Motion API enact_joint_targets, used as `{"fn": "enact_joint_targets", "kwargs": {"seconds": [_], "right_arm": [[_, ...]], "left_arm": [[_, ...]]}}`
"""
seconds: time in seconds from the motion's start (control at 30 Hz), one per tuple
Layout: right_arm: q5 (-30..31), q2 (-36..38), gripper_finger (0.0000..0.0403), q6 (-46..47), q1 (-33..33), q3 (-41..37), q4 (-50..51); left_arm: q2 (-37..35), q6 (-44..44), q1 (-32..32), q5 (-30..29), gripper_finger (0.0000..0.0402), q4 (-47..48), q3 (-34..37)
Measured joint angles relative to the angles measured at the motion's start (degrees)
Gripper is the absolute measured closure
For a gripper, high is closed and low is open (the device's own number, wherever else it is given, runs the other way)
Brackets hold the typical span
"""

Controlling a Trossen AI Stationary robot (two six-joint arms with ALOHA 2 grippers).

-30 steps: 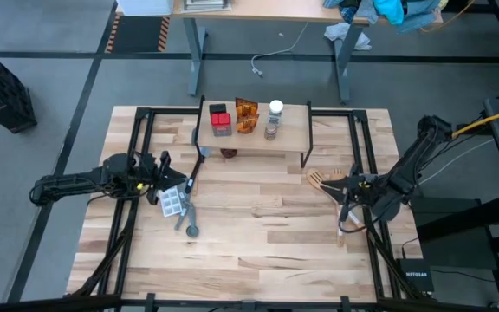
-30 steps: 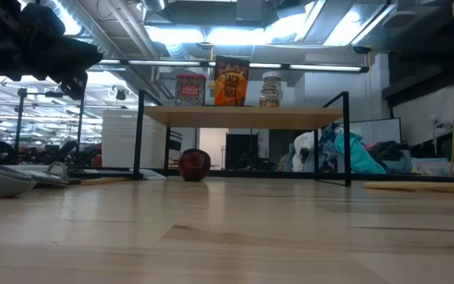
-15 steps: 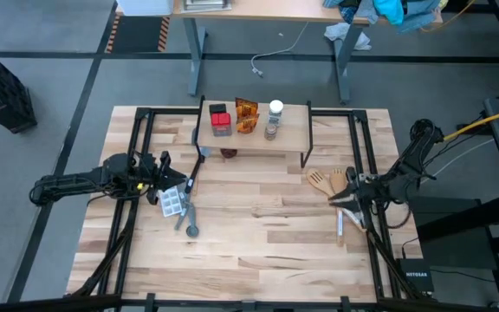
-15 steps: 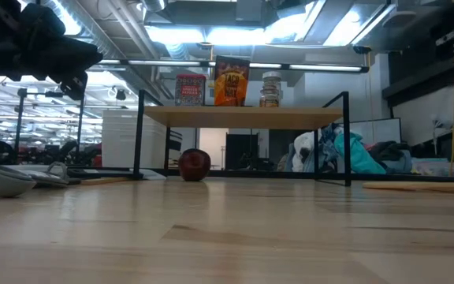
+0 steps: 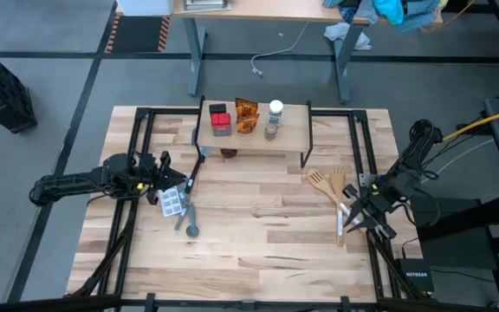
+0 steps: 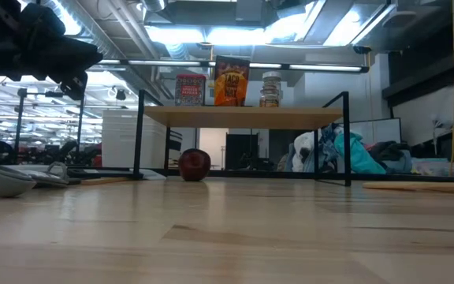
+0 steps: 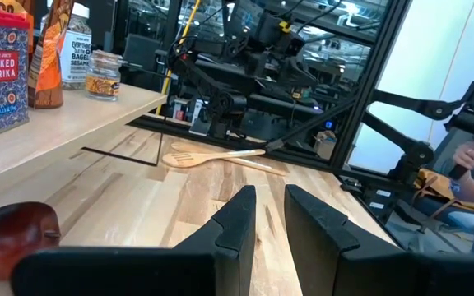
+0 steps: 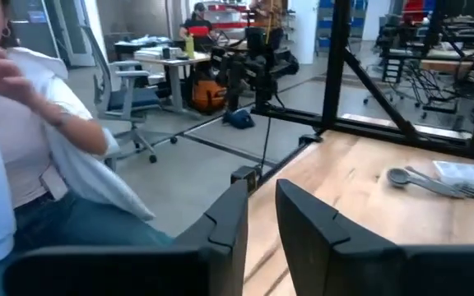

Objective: Shelf spices
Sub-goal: Return to Home Position

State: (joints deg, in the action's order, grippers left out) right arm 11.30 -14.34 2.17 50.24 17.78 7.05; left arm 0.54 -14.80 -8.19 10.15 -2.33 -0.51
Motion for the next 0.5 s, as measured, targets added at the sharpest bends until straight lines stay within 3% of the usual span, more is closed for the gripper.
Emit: {"fn": "enact_joint_targets", "kwargs": {"seconds": [0.3, 0.5], "right_arm": [[-10.7, 0.0, 0.0331, 0.5, 0.0, -8.9, -13.7], [-13.0, 0.0, 0.0331, 2.4, 0.0, -12.1, -15.9]], "left_arm": [[0.0, 0.0, 0.0, 0.0, 0.0341, 0.0, 0.0], [0.0, 0.0, 0.0, 0.0, 0.0341, 0.0, 0.0]]}}
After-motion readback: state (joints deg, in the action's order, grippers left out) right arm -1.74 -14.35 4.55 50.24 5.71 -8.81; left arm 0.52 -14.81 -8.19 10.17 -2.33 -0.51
